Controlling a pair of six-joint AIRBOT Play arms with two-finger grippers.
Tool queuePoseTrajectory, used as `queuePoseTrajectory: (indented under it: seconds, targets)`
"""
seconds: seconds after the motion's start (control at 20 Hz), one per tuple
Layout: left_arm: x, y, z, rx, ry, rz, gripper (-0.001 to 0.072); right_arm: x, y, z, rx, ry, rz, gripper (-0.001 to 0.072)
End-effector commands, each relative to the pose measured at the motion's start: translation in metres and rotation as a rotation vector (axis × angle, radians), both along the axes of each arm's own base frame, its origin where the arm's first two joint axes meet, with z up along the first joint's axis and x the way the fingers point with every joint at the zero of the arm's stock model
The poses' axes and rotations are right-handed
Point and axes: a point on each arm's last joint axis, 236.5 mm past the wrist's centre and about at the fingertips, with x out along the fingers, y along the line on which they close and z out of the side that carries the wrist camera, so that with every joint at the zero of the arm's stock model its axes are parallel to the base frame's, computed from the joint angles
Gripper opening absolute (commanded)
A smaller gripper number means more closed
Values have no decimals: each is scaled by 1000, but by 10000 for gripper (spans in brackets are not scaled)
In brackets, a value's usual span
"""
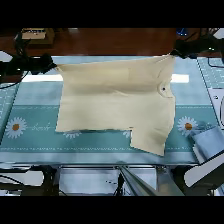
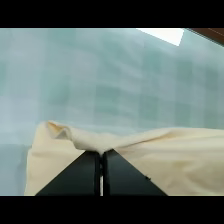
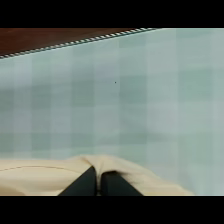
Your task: Fold the shirts.
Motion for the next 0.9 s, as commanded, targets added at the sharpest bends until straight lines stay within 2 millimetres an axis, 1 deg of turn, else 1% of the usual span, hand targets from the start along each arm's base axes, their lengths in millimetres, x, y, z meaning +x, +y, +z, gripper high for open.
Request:
queuePoseTrajectory:
  seconds: [0.0, 0.15, 0.3, 0.4, 0.5, 0.6, 0.7, 0.75, 0.85]
  targets:
    - [25, 3, -25, 24, -38, 58, 24, 16, 2, -36, -110, -4, 8, 27]
    - [37, 12, -36, 68, -75, 78, 24, 15, -11, -54, -212, 19, 27, 27]
    - [39, 8, -49, 131, -88, 12, 24, 14, -11, -67, -210, 44, 30, 27]
    - [37, 8, -53, 163, -90, -31, 24, 6, -11, -75, -217, 85, 49, 27]
    - [30, 9, -51, 149, -67, -54, 24, -8, -12, -75, -218, 136, 67, 27]
    - [13, -3, -51, 103, 4, -135, 25, -34, -6, -75, -196, 237, 96, 27]
    - [-12, -17, -53, 38, 109, -209, 24, -65, -2, -81, -188, 363, 143, 27]
    - [-24, -19, -55, 16, 168, -223, 24, -79, -3, -83, -193, 420, 160, 27]
    - [-49, -11, -69, 29, 290, -235, 24, -98, -11, -87, -217, 510, 145, 27]
